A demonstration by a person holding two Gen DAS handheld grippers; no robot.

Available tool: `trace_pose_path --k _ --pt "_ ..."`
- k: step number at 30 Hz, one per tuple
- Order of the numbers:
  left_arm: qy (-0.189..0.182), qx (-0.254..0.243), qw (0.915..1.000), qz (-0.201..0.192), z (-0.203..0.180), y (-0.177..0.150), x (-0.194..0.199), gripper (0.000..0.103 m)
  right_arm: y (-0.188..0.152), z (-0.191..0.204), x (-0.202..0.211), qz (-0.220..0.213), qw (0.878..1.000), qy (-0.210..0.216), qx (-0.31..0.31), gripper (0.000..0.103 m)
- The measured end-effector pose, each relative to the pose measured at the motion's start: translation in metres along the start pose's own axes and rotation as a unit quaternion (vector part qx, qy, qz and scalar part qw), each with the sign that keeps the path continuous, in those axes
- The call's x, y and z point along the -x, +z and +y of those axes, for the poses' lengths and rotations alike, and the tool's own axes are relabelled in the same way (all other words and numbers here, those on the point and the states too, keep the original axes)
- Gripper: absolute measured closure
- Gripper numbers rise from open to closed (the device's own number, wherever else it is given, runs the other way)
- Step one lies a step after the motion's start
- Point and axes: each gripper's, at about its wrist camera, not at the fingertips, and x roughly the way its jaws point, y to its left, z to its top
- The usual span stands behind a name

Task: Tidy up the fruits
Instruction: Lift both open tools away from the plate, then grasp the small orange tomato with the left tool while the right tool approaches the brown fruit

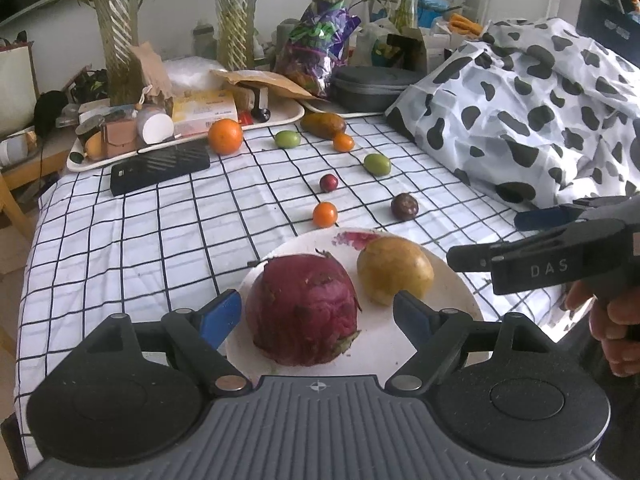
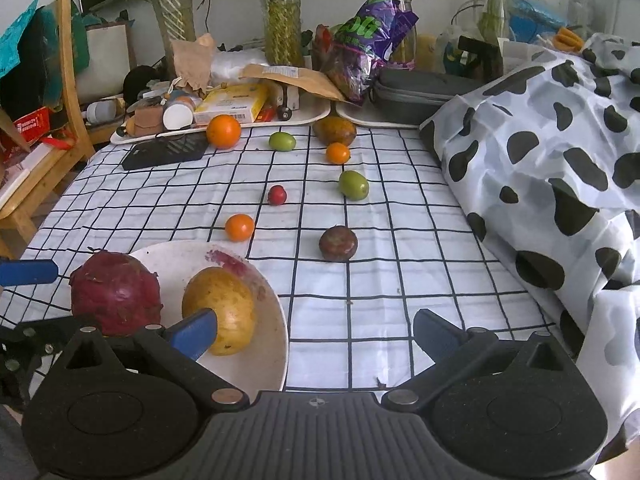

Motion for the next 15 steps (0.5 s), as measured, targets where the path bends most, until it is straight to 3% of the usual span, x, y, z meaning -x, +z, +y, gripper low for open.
trace_pose_path --k 15 --pt "-0.012 -0.001 0.9999 -0.003 0.01 0.02 -0.017 0.02 0.009 -0.009 -0.013 -0.001 1.0 -0.019 -0.004 0.0"
